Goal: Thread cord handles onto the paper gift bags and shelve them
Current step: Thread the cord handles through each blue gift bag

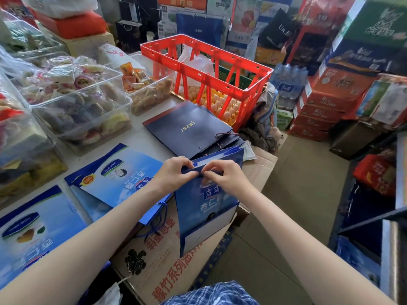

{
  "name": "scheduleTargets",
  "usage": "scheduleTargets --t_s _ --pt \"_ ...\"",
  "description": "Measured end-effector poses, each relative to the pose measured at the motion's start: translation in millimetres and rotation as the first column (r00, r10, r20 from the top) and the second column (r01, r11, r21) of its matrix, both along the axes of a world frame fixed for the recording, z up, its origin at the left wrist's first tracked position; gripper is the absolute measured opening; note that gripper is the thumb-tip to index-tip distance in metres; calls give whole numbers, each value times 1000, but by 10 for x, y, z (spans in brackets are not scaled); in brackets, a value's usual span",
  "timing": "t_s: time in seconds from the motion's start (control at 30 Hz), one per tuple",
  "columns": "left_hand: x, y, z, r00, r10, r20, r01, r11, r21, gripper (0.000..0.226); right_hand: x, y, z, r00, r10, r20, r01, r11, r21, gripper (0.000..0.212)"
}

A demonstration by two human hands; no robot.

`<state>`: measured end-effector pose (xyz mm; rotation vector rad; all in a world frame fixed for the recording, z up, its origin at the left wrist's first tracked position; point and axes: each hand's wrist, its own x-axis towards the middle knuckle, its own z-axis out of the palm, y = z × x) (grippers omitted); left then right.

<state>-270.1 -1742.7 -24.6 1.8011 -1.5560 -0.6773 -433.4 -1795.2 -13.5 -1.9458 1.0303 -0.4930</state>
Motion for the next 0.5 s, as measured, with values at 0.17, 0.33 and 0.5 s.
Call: scheduleTargets --t_s 0.17,0.33,0.5 --pt "-8 23 -6 997 27 -75 -23 998 60 12 -52 60 -75 997 -22 71 16 997 81 12" --pt "-59 29 53 981 42 -188 -24 995 96 9 -85 64 -121 996 -70 50 70 998 5 12" --pt "-72 36 63 966 53 -254 -24 993 116 11 -120 66 -126 988 -118 95 115 993 39 9"
